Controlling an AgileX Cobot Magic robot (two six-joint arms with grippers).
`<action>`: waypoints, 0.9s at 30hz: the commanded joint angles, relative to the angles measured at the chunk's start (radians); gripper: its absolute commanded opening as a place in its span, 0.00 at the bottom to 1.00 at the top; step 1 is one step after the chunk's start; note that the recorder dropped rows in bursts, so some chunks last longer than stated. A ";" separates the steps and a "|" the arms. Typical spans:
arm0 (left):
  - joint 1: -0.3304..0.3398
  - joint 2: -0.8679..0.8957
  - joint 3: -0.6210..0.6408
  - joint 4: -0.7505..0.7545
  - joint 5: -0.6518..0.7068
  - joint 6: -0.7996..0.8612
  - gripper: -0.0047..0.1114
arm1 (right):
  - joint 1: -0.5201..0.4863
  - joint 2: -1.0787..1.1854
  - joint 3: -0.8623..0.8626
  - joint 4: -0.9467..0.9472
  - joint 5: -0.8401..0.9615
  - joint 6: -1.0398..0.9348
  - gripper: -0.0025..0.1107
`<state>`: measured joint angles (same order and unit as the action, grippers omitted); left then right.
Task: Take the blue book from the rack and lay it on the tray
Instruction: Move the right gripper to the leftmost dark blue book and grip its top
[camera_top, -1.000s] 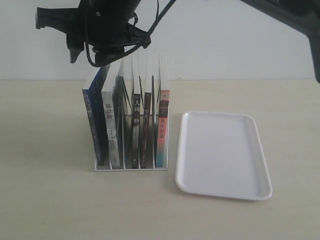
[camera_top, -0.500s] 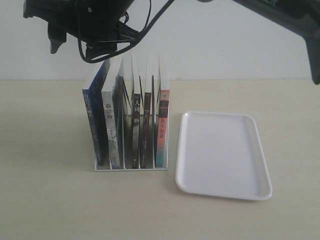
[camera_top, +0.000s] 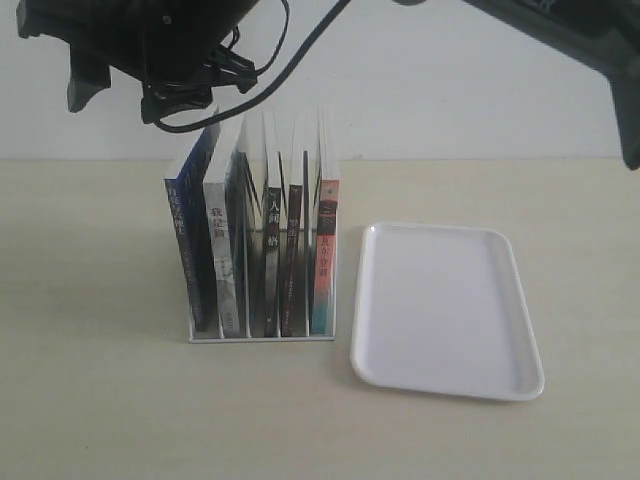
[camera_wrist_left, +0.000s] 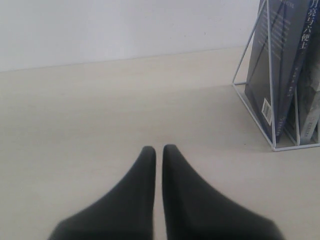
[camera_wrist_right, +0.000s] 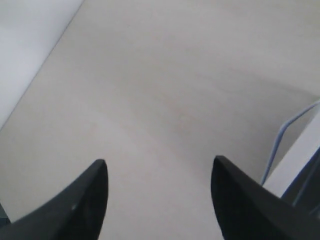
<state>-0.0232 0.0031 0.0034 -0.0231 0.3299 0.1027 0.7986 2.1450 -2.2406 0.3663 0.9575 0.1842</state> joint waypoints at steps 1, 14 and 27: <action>0.002 -0.003 -0.003 -0.002 -0.016 0.002 0.08 | 0.000 -0.002 -0.005 -0.024 0.015 -0.013 0.53; 0.002 -0.003 -0.003 -0.002 -0.016 0.002 0.08 | -0.002 0.050 -0.005 -0.163 0.105 0.297 0.53; 0.002 -0.003 -0.003 -0.002 -0.016 0.002 0.08 | -0.002 0.068 -0.005 -0.244 0.117 0.430 0.53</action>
<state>-0.0232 0.0031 0.0034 -0.0231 0.3299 0.1027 0.7986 2.2108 -2.2406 0.1597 1.0613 0.5949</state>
